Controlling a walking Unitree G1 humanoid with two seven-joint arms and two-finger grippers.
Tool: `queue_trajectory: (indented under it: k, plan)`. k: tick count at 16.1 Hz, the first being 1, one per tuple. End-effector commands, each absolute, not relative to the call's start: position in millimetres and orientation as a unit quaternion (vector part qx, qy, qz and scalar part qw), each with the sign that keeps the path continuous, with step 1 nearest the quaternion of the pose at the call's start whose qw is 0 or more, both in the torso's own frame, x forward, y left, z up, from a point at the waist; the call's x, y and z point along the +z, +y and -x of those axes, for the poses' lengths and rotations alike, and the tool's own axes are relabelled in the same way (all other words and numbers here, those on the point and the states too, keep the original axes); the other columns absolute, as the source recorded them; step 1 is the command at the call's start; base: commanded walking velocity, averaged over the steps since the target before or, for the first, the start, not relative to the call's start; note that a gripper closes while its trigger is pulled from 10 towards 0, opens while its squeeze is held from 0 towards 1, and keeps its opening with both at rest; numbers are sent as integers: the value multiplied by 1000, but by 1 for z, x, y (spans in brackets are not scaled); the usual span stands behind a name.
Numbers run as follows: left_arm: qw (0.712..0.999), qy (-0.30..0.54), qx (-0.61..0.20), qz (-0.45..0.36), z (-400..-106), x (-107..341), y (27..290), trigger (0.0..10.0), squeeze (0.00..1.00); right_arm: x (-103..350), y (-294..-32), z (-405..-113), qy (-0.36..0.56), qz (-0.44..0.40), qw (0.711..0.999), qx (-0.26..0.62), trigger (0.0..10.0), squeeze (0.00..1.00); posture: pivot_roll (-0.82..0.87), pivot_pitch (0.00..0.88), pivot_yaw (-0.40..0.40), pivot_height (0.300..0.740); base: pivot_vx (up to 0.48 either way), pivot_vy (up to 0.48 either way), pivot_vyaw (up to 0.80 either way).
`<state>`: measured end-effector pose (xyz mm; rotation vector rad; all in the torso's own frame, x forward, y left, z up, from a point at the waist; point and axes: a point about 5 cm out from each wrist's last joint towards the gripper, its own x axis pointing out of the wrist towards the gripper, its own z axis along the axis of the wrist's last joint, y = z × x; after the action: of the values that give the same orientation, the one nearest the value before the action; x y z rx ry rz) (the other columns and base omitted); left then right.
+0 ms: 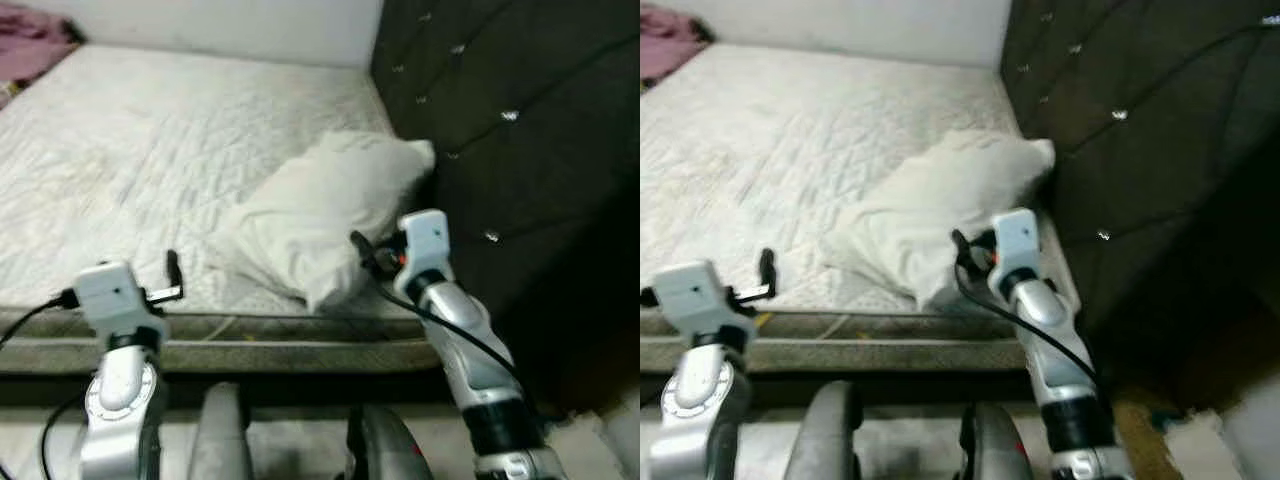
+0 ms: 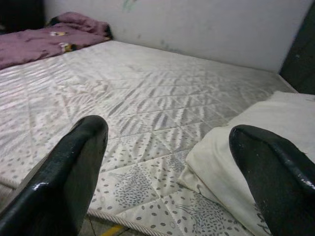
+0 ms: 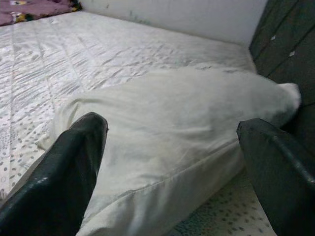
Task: Clean up the room
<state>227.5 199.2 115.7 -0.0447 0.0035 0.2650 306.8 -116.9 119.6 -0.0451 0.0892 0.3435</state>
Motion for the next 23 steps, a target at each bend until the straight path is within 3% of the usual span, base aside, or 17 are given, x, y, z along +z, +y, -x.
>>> queue_trajectory:
  k: [1, 4, 12, 19, 23]
  plan:
    - [992, -18, 117, 33, -232, 124, 192, 10000, 0, 121, -121, -309, 47, 36, 985, 164, 10000, 0, -51, 24, -99, 634, 0, 0, 0]
    - [992, -32, 118, 34, -233, 130, 192, 10000, 0, 135, -102, -304, 18, 35, 975, 220, 10000, 0, -58, 56, -115, 634, 101, 0, 0]
    - [992, -34, 115, 41, -233, 134, 191, 10000, 0, 137, -108, -303, 16, 35, 976, 216, 10000, 0, -67, 88, -117, 634, 462, 0, 0]
    - [992, -27, 117, 44, -237, 133, 186, 10000, 0, 134, -108, -300, 21, 45, 972, 231, 10000, 0, -65, 91, -113, 634, 0, 0, 0]
    - [992, -24, 119, 47, -238, 133, 184, 10000, 0, 130, -107, -297, 30, 39, 971, 234, 10000, 0, -56, 98, -116, 634, 0, 0, 600]
